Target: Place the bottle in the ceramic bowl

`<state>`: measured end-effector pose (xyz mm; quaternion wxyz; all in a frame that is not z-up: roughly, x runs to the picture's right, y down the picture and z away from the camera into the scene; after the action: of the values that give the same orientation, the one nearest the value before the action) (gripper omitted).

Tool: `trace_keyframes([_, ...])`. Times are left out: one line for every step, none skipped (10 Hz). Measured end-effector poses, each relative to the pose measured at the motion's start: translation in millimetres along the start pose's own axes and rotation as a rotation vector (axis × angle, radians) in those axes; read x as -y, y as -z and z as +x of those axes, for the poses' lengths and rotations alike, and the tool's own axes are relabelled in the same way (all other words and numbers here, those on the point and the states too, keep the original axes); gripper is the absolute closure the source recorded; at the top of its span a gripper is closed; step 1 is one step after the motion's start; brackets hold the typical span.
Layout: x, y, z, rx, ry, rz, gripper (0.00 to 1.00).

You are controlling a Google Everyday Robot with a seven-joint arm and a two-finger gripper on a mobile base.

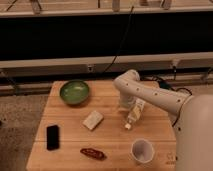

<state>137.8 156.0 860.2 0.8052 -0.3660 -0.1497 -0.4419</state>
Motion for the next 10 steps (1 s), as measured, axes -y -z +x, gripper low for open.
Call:
trace_keyframes([0.5, 0.0, 0.2, 0.003, 0.001, 0.0, 0.2])
trace_keyframes([0.8, 0.0, 0.4, 0.005, 0.002, -0.001, 0.2])
trace_keyframes([1.1, -0.4, 0.8, 0.007, 0.001, -0.001, 0.2])
trace_keyframes([1.6, -0.8, 1.4, 0.009, 0.002, -0.001, 0.2])
trace_keyframes([1.7, -1.2, 1.6, 0.012, 0.003, -0.001, 0.2])
trace_keyframes([1.7, -1.2, 2.1, 0.014, 0.003, -0.001, 0.2])
trace_keyframes([1.9, -1.1, 2.4, 0.016, 0.004, -0.001, 0.2])
trace_keyframes([1.6, -1.8, 2.6, 0.018, 0.005, -0.002, 0.2])
trace_keyframes([1.2, -2.5, 2.8, 0.02, 0.006, -0.002, 0.2])
trace_keyframes([1.1, -2.9, 3.0, 0.022, 0.007, -0.002, 0.2])
